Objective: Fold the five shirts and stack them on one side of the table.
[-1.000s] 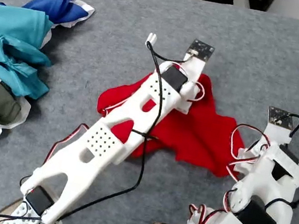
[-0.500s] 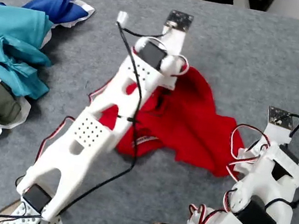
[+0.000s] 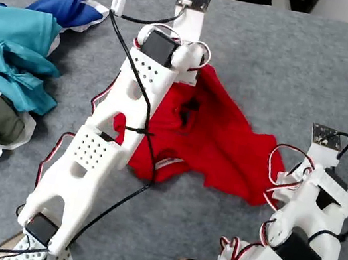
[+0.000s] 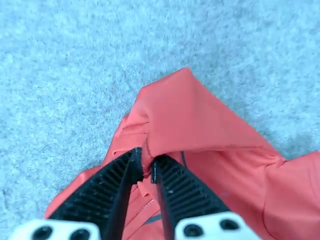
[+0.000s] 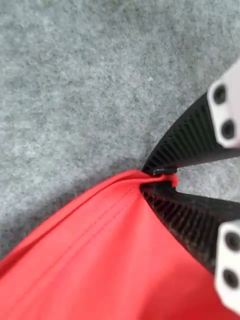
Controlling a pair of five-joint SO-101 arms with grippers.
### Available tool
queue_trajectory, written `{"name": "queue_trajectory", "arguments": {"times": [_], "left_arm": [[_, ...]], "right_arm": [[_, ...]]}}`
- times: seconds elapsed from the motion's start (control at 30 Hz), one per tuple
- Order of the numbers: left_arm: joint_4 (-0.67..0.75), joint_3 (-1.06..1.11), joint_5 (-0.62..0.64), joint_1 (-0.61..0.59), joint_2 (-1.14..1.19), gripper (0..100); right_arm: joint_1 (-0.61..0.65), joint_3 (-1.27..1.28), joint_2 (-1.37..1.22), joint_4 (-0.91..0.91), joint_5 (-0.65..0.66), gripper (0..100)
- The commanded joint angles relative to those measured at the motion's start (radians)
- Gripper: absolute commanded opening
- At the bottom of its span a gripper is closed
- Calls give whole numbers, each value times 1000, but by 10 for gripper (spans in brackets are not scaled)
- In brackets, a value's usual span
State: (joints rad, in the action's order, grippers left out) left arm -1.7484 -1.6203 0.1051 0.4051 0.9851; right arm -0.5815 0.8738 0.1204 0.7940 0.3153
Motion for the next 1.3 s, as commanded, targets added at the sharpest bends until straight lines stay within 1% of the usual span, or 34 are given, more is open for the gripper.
{"name": "queue_trajectory", "arguments": {"times": [0.0, 0.1, 0.17, 0.23, 0.3, 0.37, 0.5, 0.63, 0.7, 0.83, 0.93, 1.03, 1.1, 1.27], "left_arm": [[-11, -41, -5, -12, -104, 19], [-11, -40, -5, -34, -153, 19], [-12, -25, -5, -57, -202, 19], [-14, 38, -23, -77, -265, 19], [-14, 141, -48, -92, -348, 19], [-14, 265, -64, -107, -443, 19], [-12, 480, -120, -121, -647, 19], [-12, 652, -192, -121, -862, 19], [-12, 746, -201, -123, -978, 19], [-11, 902, -196, -209, -1214, 19], [-11, 982, -196, -339, -1369, 19], [-9, 999, -195, -491, -1486, 19], [-9, 997, -199, -554, -1546, 19], [-9, 1008, -196, -563, -1606, 19]], "right_arm": [[51, -35, 45, -9, -8, 5], [61, -139, 64, 84, -14, 5], [56, -243, 108, 172, -57, 5], [56, -361, 174, 255, -77, 5], [62, -481, 251, 304, -68, 5], [81, -601, 332, 313, -48, 5], [145, -783, 463, 321, 46, 5], [196, -921, 549, 322, 80, 5], [202, -998, 570, 334, 83, 5], [202, -1168, 576, 364, 83, 5], [203, -1280, 573, 358, 84, 5], [248, -1363, 573, 347, 89, 5], [285, -1395, 573, 325, 89, 5], [372, -1411, 573, 201, 92, 5]]}}
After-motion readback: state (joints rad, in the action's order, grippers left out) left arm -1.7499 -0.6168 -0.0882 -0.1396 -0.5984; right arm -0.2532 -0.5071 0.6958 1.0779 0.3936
